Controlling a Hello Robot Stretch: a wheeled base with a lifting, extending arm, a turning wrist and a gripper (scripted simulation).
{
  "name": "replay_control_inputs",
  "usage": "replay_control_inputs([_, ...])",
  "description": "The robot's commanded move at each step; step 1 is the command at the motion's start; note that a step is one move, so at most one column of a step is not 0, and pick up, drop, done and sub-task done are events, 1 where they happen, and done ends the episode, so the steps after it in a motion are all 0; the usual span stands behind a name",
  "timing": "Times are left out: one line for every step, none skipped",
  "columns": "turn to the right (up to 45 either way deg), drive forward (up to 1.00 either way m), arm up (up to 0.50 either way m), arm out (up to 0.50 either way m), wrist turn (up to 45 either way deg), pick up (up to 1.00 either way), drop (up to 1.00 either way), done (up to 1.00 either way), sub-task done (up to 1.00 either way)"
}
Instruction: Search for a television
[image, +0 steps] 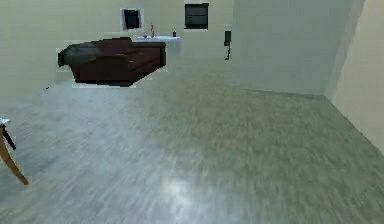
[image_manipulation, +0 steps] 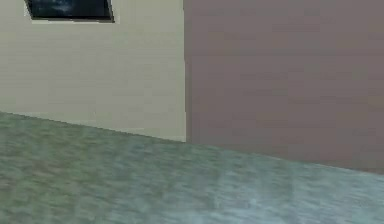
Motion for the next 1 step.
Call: replay_control_inputs([0.0,1.00,0.00,0.00,0.0,0.00,0.00,0.00,0.00])
